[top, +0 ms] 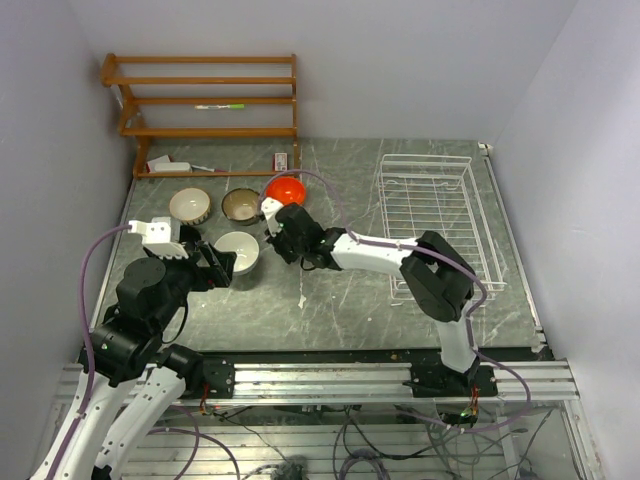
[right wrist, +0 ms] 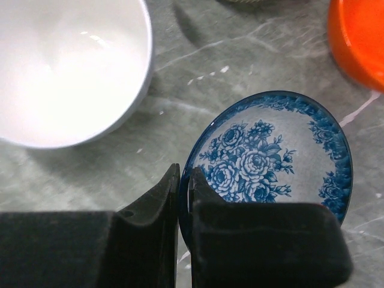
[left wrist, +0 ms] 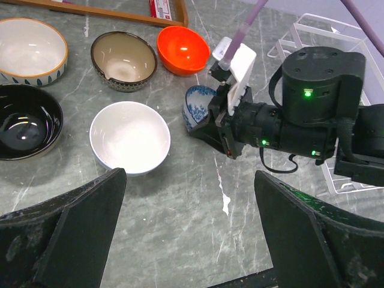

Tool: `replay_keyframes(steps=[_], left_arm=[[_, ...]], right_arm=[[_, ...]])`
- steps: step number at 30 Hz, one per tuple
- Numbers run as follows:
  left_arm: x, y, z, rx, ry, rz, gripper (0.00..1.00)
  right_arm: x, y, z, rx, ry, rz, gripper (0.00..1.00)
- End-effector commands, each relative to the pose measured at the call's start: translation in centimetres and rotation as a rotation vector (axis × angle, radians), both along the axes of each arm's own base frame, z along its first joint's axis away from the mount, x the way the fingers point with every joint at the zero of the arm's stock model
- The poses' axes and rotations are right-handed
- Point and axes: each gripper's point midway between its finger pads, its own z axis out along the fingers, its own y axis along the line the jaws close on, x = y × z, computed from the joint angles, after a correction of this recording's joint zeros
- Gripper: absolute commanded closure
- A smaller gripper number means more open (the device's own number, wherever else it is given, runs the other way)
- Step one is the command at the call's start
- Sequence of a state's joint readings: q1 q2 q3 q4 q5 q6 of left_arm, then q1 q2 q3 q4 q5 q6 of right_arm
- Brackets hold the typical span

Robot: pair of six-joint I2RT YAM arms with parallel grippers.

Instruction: Load the bowls into the dish rack

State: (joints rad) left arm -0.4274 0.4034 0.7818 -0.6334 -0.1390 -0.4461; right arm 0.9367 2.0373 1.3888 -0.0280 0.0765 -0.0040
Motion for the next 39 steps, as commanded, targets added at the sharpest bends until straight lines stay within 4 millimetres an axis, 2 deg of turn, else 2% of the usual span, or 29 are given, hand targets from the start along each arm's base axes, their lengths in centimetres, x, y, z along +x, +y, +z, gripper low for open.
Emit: replay_keyframes(steps=[1,5,10,14,17,22,28,30,34,39], left_arm=[[0.0,0.4,0.5,-0.010,-0.018,0.024,0.01],[0.0,0.4,0.6,-0.011,-0.018,0.025,0.01],[-0.1,0.5,0.6,-0.013,-0.022,0.029,0.01],[-0.1,0.4,0.7,-0.015,-0.024,0.025,0.01],[-0.2,0.4,0.7,-0.017,-0.026,0.023,0.01],[-0.1,0.4,0.7,-0.016,-0.024,0.023,0.01],[0.0,0.3,0.4,-0.012,-0.014,0.022,0.01],[0.0,0.3,0.5,-0.011,-0.015,0.023,0.01],[0.1,0.3,0.4,-0.010,-0.010,0.024,0.01],[0.2,0.3,0.2,-0.006,-0.004,0.025,0.01]], right_arm=[[-2.3,1.1,4.4,0.164,0.065,0.041,1.00],[-3.6,0.9,8.4,0.291,0.089,0.070,1.00],[-4.9,-0.9,15.1,0.442,0.058,0.091,1.00],[-3.9,-4.4,19.4,0.519,0.012,0.010,1.00],[-1.9,-8.4,21.6,0.606,0.037,-0.051,1.00],[2.0,-16.2,21.8,0.693,0.087,-0.190,1.00],[4.3,-23.2,21.4,0.783,0.114,-0.297,1.00],[4.8,-25.5,20.5,0.837,0.153,-0.325,1.00],[5.2,-28.8,18.2,0.987,0.278,-0.338,1.00],[5.3,-30.1,16.1,1.089,0.370,-0.343,1.00]])
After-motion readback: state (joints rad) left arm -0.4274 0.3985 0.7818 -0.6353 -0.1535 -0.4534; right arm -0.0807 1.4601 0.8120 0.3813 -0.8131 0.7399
